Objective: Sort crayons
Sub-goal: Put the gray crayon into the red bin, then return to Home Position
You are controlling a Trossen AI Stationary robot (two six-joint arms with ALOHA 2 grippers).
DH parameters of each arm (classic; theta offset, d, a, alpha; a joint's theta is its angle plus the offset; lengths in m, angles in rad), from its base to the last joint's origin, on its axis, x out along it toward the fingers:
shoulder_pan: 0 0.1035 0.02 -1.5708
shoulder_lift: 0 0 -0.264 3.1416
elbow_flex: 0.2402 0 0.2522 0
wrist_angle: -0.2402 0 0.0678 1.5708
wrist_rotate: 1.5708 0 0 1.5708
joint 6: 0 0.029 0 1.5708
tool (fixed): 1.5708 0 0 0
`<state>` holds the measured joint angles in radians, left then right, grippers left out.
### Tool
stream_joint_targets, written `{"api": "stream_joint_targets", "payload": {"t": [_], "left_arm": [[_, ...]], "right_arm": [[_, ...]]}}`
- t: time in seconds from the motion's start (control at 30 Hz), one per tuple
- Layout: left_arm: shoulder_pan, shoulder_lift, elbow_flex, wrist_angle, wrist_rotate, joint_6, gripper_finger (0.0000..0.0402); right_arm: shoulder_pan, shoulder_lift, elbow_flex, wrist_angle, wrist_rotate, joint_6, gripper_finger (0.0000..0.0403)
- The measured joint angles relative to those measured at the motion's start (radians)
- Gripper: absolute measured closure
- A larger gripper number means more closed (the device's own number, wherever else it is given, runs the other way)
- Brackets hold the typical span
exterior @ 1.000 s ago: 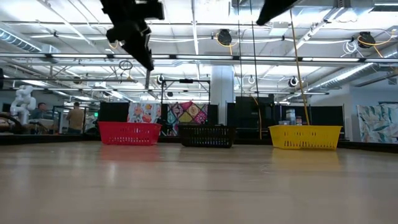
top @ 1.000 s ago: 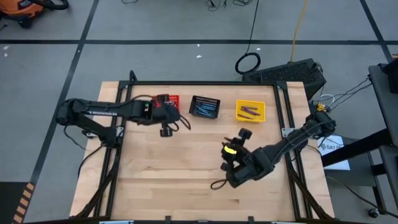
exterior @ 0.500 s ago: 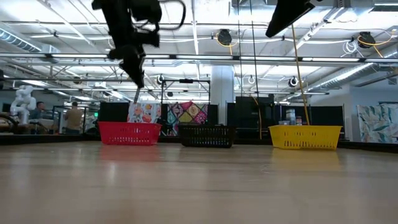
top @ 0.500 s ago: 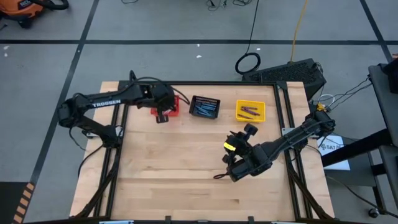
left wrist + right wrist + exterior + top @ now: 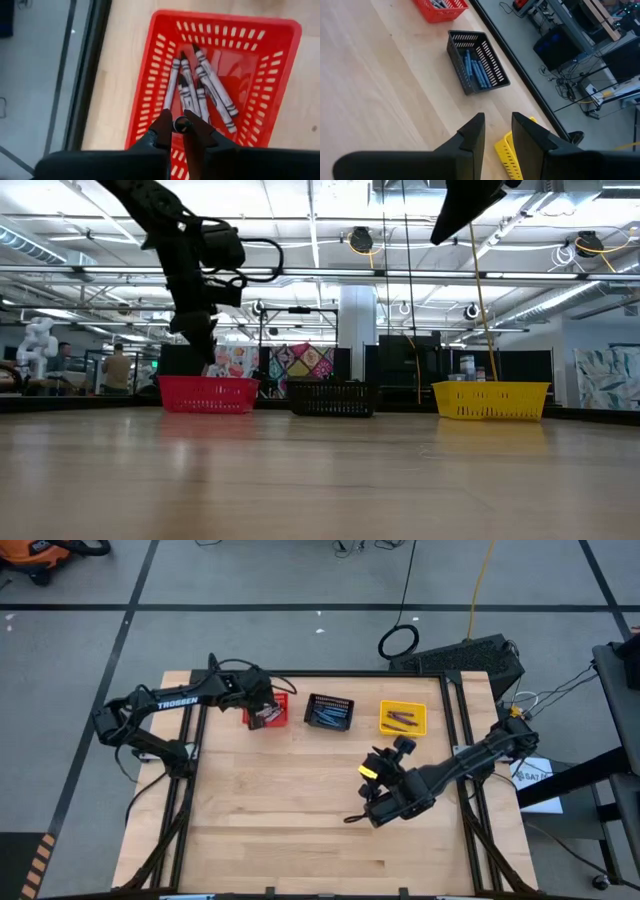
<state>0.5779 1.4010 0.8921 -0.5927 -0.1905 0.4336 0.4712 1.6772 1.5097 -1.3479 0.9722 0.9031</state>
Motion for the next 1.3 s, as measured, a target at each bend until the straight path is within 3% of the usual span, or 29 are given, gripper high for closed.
{"api": "stream_joint_targets", "payload": {"t": [0.27,0.43,0.63,0.8,1.1,1.3], "left_arm": [[0.011,0.0,-0.002,-0.007,0.002,-0.006,0.0322],[0.0,0.0,-0.002,-0.005,0.008,-0.029,0.0311],[-0.03,-0.037,-0.002,0.094,0.234,-0.131,0.031],[-0.05,-0.145,-0.002,0.147,0.344,-0.165,0.0309],[-0.094,-0.428,-0.002,0.125,0.381,-0.247,0.0309],[-0.123,-0.625,-0.002,0.062,0.397,-0.272,0.0309]], "right_arm": [[-0.028,0.0,0.0,-0.013,0.0,0.001,0.0319],[-0.04,0.0,0.0,-0.058,0.009,-0.013,0.0319],[-0.043,0.0,0.0,-0.147,0.045,-0.171,0.0319],[-0.027,0.0,0.0,-0.153,0.004,-0.118,0.0319],[0.069,-0.102,-0.008,-0.173,0.215,-0.129,0.0319],[0.168,-0.316,-0.174,-0.172,0.383,0.038,0.0319]]}}
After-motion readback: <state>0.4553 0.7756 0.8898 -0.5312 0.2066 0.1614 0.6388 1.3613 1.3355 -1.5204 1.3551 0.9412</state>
